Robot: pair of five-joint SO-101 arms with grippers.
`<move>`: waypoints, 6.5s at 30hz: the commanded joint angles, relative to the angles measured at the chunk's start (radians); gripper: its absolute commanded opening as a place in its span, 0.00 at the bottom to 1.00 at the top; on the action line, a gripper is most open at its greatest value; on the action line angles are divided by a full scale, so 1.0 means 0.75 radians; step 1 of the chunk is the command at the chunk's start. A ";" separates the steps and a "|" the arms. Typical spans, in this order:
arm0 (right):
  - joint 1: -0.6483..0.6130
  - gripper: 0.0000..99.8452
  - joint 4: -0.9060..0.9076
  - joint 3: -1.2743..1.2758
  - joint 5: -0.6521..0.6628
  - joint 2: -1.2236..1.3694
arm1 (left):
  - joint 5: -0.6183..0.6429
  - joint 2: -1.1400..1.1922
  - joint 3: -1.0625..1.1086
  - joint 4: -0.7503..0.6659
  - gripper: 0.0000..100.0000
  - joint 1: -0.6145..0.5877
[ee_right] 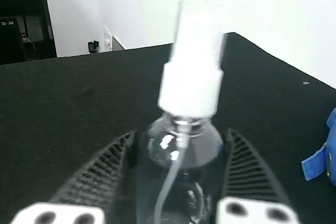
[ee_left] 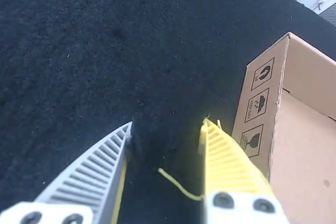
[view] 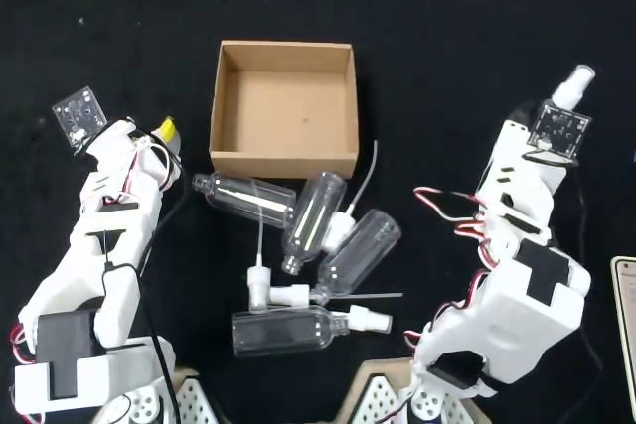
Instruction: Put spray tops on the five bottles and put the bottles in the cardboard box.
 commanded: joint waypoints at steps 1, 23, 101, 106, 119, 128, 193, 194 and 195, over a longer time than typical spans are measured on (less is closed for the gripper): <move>-0.027 0.13 0.006 -0.013 0.000 -0.079 | 0.006 -0.010 -0.050 -0.027 0.18 0.017; -0.033 0.24 0.006 0.019 0.000 -0.077 | 0.006 -0.010 -0.050 -0.027 0.18 0.015; -0.968 0.01 0.516 0.402 -0.137 -0.844 | 0.006 -0.023 -0.048 -0.027 0.18 0.015; -0.966 0.01 0.509 0.398 -0.137 -0.846 | 0.006 -0.045 -0.071 -0.023 0.18 0.011; -0.966 0.01 0.505 0.371 -0.147 -0.854 | -0.303 -0.131 -0.746 0.892 0.20 0.281; -0.964 0.01 0.505 0.355 -0.147 -0.846 | -0.413 0.262 -0.905 0.933 0.22 0.328; -1.062 0.01 0.516 0.422 -0.149 -0.856 | -0.618 -0.194 -0.584 1.281 0.07 0.308; -1.072 0.01 0.516 0.422 -0.149 -0.856 | -0.618 -0.194 -0.582 1.272 0.07 0.308; -1.076 0.01 0.516 0.422 -0.149 -0.856 | -0.618 -0.194 -0.574 1.264 0.07 0.310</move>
